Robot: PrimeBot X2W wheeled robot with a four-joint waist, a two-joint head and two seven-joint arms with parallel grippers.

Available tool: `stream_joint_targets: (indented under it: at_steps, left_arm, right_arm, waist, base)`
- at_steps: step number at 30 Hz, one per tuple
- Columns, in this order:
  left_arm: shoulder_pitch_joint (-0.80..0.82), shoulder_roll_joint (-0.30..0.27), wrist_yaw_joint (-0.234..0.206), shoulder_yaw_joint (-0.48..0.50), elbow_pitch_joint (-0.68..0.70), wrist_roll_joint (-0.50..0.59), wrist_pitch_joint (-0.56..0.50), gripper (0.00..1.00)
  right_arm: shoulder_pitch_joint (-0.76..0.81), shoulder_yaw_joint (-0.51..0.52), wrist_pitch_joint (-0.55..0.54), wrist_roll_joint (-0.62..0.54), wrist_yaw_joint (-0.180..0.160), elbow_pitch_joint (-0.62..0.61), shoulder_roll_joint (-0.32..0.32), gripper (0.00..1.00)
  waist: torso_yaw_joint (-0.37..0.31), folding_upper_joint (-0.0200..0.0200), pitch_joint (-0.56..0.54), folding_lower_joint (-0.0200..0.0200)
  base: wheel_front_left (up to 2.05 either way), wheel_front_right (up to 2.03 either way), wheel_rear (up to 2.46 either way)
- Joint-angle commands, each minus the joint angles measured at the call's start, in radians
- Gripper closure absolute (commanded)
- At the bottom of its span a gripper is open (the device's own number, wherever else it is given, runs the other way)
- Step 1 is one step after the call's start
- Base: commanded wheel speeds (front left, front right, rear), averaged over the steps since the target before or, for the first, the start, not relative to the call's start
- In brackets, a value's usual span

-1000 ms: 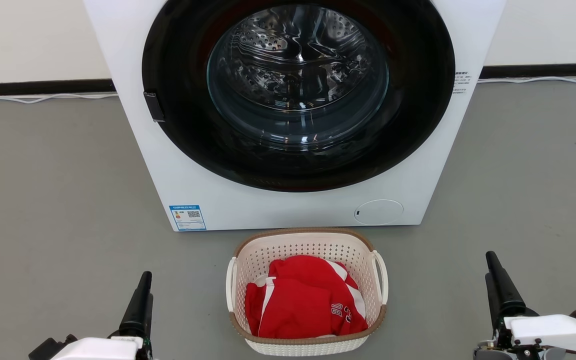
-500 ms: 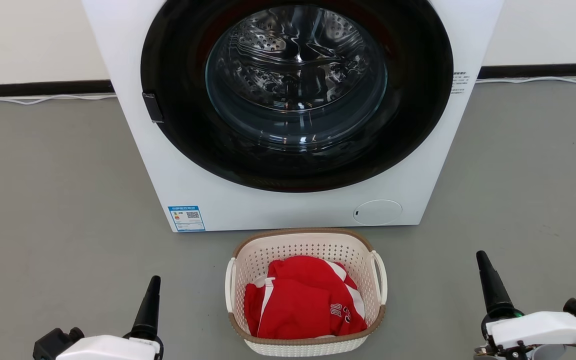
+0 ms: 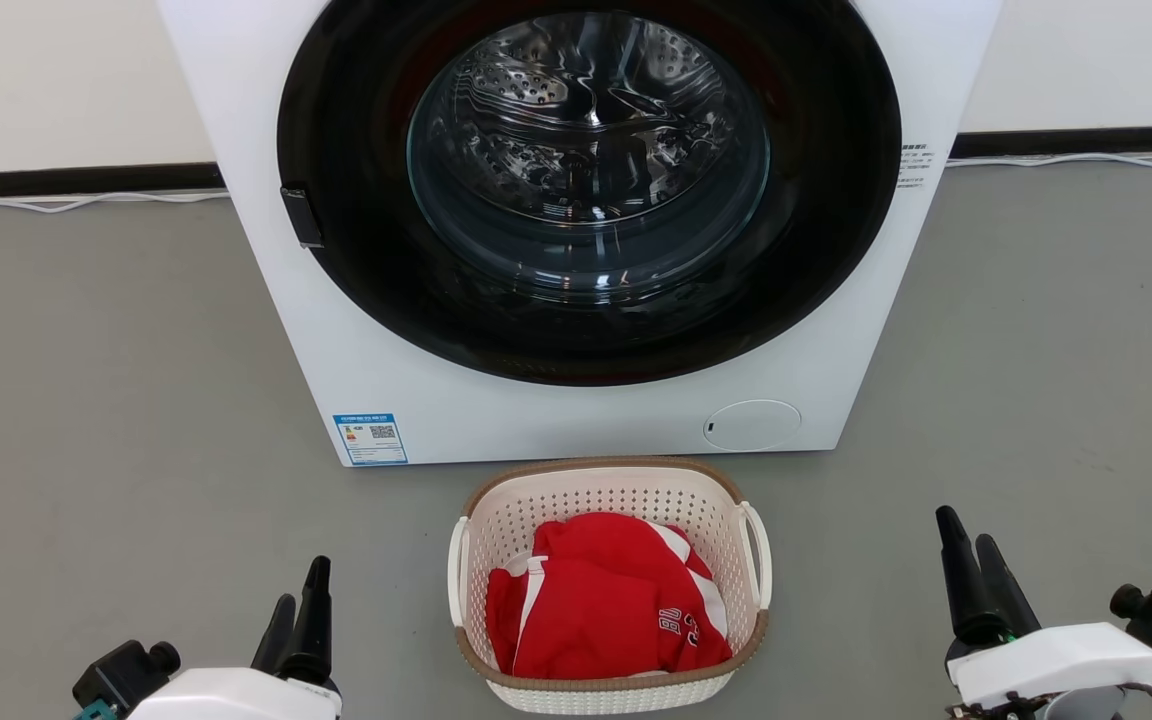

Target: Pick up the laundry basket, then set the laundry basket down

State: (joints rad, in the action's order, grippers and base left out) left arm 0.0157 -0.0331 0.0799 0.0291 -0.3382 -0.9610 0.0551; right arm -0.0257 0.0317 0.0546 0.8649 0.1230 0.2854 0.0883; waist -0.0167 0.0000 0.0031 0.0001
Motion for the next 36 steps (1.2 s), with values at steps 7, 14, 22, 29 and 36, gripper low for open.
stream_joint_targets:
  at_steps: [7,14,22,29,36]
  left_arm:
    - [0.037,-0.010,-0.011,0.008,0.020,0.103,0.030,0.00]
    - [0.036,-0.011,-0.017,0.005,0.017,0.187,0.050,0.00]
    - [0.037,-0.012,-0.023,0.002,0.009,0.281,0.074,0.00]
    - [0.037,-0.013,-0.031,-0.002,0.004,0.364,0.095,0.00]
    - [0.039,-0.014,-0.036,-0.005,-0.001,0.451,0.115,0.00]
  right_arm:
    - [-0.046,-0.024,0.031,-0.109,0.004,-0.017,0.022,0.00]
    - [-0.048,-0.042,0.052,-0.198,0.005,-0.014,0.031,0.00]
    - [-0.056,-0.064,0.075,-0.297,0.005,-0.009,0.047,0.00]
    - [-0.059,-0.076,0.096,-0.382,0.005,-0.005,0.056,0.00]
    - [-0.063,-0.088,0.116,-0.468,0.006,0.002,0.062,0.00]
  waist:
    - [-0.002,0.0000,0.000,0.0000]
    - [-0.005,0.0000,0.001,0.0000]
    - [-0.007,0.0000,0.004,0.0000]
    - [-0.009,0.0000,0.003,0.0000]
    - [-0.011,0.0000,0.004,0.0000]
  base:
    - [0.00,0.00,0.00]
    - [0.00,0.00,0.00]
    - [0.00,0.00,0.00]
    - [0.00,0.00,0.00]
    - [0.00,0.00,0.00]
